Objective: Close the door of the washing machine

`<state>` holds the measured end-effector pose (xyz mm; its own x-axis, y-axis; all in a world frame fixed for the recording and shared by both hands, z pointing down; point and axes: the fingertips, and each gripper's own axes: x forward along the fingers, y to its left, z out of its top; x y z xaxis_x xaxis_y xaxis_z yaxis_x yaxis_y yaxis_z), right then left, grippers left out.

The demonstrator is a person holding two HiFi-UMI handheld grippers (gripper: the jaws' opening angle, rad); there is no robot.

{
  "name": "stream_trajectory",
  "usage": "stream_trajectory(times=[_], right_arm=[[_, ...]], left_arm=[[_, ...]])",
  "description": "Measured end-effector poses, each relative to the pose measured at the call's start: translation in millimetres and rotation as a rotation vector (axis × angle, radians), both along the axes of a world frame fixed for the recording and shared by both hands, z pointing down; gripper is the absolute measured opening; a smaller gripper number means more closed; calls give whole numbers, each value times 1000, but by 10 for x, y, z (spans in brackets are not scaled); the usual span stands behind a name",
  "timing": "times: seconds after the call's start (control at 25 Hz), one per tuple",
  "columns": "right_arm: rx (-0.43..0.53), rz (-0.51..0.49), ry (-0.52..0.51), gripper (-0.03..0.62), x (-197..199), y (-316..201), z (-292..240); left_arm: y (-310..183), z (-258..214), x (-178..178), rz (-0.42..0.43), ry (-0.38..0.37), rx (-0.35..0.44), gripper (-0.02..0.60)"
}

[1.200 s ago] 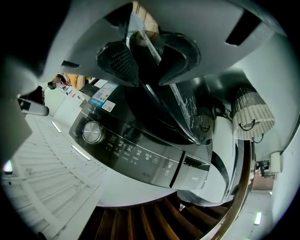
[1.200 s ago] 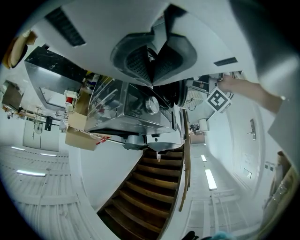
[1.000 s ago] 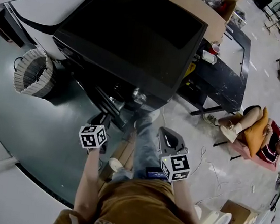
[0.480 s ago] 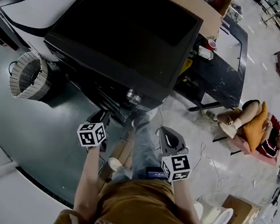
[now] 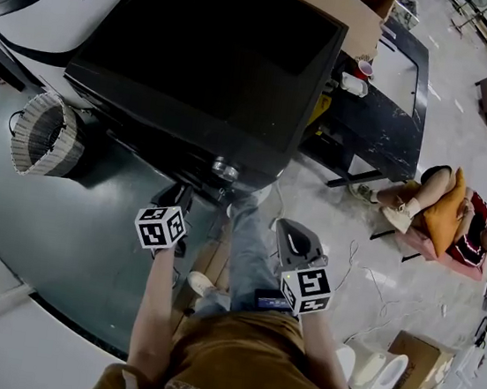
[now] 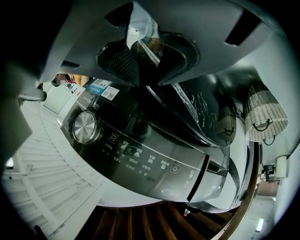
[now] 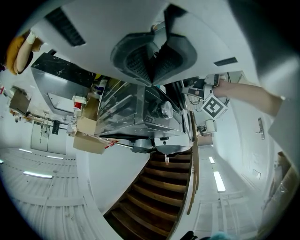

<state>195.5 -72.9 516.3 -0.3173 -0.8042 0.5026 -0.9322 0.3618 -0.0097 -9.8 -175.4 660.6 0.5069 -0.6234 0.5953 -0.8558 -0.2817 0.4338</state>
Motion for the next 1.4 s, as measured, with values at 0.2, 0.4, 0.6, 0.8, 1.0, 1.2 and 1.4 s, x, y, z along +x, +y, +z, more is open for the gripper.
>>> stream_trajectory(times=[0.2,0.4,0.6,0.8,1.0,1.2,1.4], right_arm=[[-2,3,0,12,25,-36,-4],[-3,15,-11,12,81,-110,-7],[-1,12,-21,12,102,-132,15],[8,8,-26,14,85,-94,-6],[27,-6,-20,12,31,-34,-53],[49,-1,-23,12,55,-2,-105],[75,-9,-23,12,13,21,-173]], left_arm=[[-92,-6,74,-13,4,8,144],[-167,5,116,-68,26,-11,146],[-160,19,127,-90,37,-25,146],[-163,20,133,-74,23,-49,147],[-157,19,116,-67,2,-72,149],[-131,2,121,-53,-35,-69,147],[-111,-140,101,-41,-53,-9,143]])
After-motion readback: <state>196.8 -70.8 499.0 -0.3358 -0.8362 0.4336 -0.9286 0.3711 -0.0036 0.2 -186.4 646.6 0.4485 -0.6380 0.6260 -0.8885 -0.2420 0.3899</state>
